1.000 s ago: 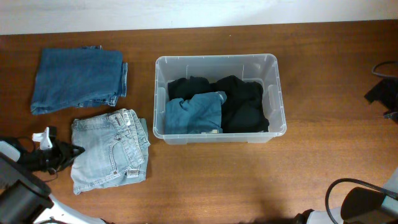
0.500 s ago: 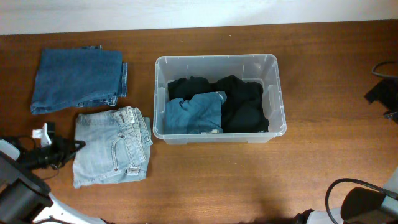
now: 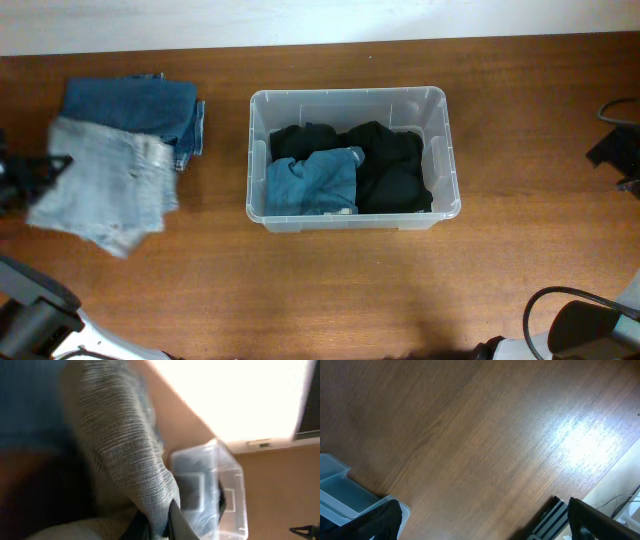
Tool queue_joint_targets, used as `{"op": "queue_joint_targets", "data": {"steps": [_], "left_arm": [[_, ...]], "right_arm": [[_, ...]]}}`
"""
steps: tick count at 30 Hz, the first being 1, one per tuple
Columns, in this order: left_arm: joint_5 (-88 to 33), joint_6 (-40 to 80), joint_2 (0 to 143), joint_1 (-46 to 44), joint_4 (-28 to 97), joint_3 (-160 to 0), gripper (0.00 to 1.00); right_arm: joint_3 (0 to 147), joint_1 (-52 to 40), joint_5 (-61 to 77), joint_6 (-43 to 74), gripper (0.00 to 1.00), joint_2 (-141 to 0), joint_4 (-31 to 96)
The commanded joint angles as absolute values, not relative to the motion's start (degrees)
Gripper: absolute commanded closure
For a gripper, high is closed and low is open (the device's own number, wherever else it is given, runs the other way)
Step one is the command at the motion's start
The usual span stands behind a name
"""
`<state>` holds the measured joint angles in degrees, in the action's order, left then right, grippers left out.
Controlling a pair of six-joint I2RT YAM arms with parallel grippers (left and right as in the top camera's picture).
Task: Pack container
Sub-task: 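Lift the light blue jeans and carry them into the bin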
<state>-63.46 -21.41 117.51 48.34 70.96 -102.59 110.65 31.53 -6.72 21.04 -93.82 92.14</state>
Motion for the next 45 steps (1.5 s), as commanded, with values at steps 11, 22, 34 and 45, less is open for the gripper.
{"op": "queue_joint_targets", "data": {"steps": [11,22,34,45], "left_arm": [[-78.7,-11.6,97.3,38.2,64.0,-118.4,0.99],[-52.1,17.6,89.2,3.8,43.1,-118.3,0.99],[-31.0,34.2,101.5,-22.2,39.5,-118.3,0.99],[-28.4,42.5,112.9,-32.9,30.0,-118.3,0.99]], "right_arm": [[110.7,31.9,-6.9,21.7,0.02,-93.4,92.1],[110.7,31.9,-6.9,21.7,0.01,-93.4,92.1],[110.7,31.9,-6.9,21.7,0.01,-93.4,92.1],[110.7,31.9,-6.9,21.7,0.01,-93.4,92.1]]}}
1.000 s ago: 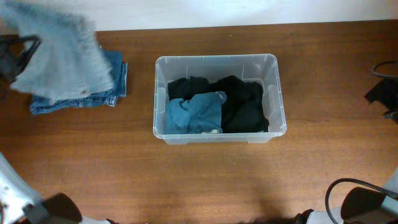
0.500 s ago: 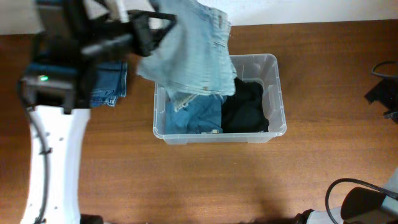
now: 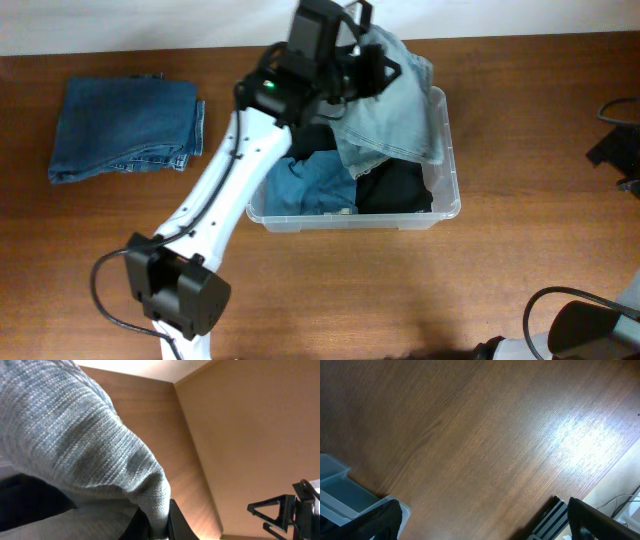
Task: Pack container
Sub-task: 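Lift the light blue jeans and carry them into the bin, then lower the light blue jeans into the bin and press them flat with the left gripper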
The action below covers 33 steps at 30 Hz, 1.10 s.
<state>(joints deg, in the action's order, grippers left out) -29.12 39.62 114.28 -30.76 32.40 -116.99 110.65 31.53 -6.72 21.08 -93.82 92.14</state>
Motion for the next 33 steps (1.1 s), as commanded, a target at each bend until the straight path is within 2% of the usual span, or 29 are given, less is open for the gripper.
{"op": "queue_joint_targets", "data": {"steps": [1,4,6,11,16,24,33], "left_arm": [[-27.4,42.9,112.9,-33.5,30.0,-118.3,0.99],[-25.4,44.7,112.9,-34.3,30.0,-118.3,0.99],[-21.9,50.4,112.9,-34.9,29.5,-118.3,0.99],[-19.4,51.4,112.9,-35.1,28.1,-118.3,0.99],[-14.5,51.4,112.9,-35.1,35.5,-118.3,0.99],[-14.5,51.4,113.2,-34.8,41.8,-118.2,0.99],[-3.7,51.4,113.2,-33.5,59.2,-118.2,0.99]], "right_arm": [[110.7,31.9,-6.9,21.7,0.02,-93.4,92.1],[110.7,31.9,-6.9,21.7,0.01,-93.4,92.1],[110.7,31.9,-6.9,21.7,0.01,-93.4,92.1],[110.7,31.9,-6.9,21.7,0.02,-93.4,92.1],[110.7,31.9,-6.9,21.7,0.01,-93.4,92.1],[110.7,31.9,-6.9,21.7,0.02,-93.4,92.1],[110.7,31.9,-6.9,21.7,0.01,-93.4,92.1]]}}
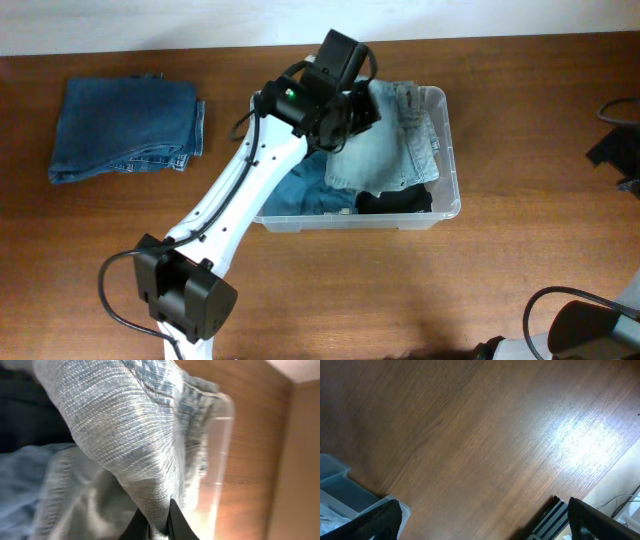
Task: Pack container
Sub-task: 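Lower the light blue jeans into the bin and press them flat with the left gripper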
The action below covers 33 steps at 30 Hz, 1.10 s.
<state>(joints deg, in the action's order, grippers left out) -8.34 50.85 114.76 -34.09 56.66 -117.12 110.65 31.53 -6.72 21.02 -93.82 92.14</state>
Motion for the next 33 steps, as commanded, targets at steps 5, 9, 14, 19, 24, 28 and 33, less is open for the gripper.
{"op": "queue_joint_targets", "data": {"steps": [5,9,14,19,24,28,33], "left_arm": [[1.2,51.4,113.2,-31.7,67.1,-118.2,0.99],[5.0,51.4,113.2,-30.1,72.6,-118.2,0.99],[5.0,51.3,113.2,-28.1,75.1,-118.2,0.06],[5.0,39.4,113.2,-26.6,74.9,-118.2,0.01],[0.6,28.1,113.1,-26.6,74.0,-119.9,0.01],[-6.4,22.5,113.3,-27.1,75.2,-120.3,0.01],[-6.2,22.2,116.1,-30.0,80.7,-118.1,0.49]], "right_arm": [[110.7,31.9,-6.9,21.7,0.01,-93.4,92.1],[110.7,31.9,-6.9,21.7,0.02,-93.4,92.1],[110.7,31.9,-6.9,21.7,0.01,-93.4,92.1],[110.7,31.9,-6.9,21.7,0.02,-93.4,92.1],[110.7,31.9,-6.9,21.7,0.01,-93.4,92.1],[110.7,31.9,-6.9,21.7,0.01,-93.4,92.1],[110.7,31.9,-6.9,21.7,0.01,-93.4,92.1]]}}
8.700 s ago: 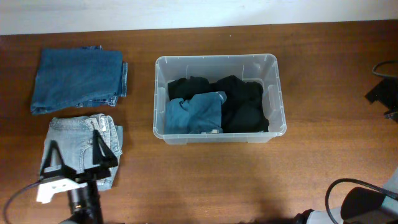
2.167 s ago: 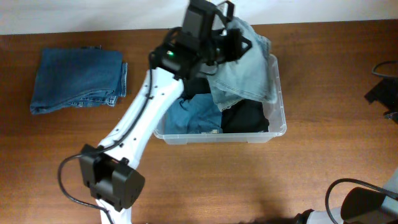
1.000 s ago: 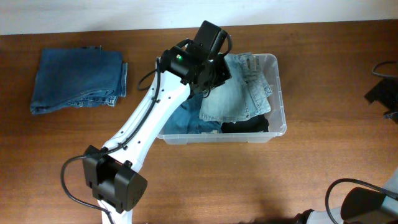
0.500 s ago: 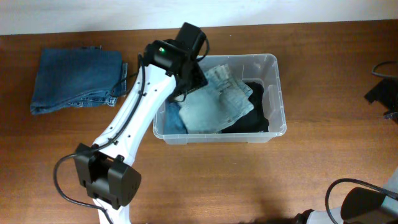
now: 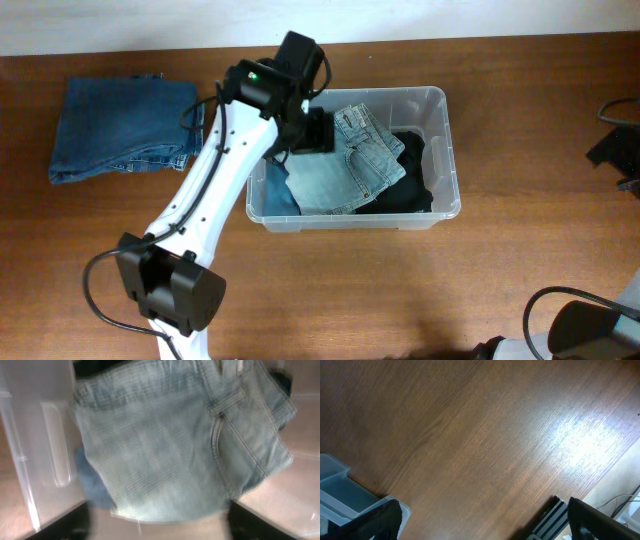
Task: Pack container
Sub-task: 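Lower the light blue jeans into the bin and press them flat with the left gripper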
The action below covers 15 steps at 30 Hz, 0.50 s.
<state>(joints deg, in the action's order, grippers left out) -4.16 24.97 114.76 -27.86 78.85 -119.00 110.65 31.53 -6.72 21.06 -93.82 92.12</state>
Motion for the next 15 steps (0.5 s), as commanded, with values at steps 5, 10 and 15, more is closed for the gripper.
{"op": "queue_joint_targets", "data": {"steps": [5,10,15], "left_arm": [[-6.0,22.2,120.8,-32.2,83.7,-118.1,0.74],[-3.3,22.2,127.6,-32.2,80.8,-118.1,0.79],[-3.2,22.2,136.1,-32.1,80.8,-118.1,0.79]], "right_arm": [[110.7,31.9,-6.9,21.7,0.01,-93.4,92.1],[110.7,31.9,-6.9,21.7,0.01,-93.4,92.1],[110.7,31.9,-6.9,21.7,0.01,-93.4,92.1]]}}
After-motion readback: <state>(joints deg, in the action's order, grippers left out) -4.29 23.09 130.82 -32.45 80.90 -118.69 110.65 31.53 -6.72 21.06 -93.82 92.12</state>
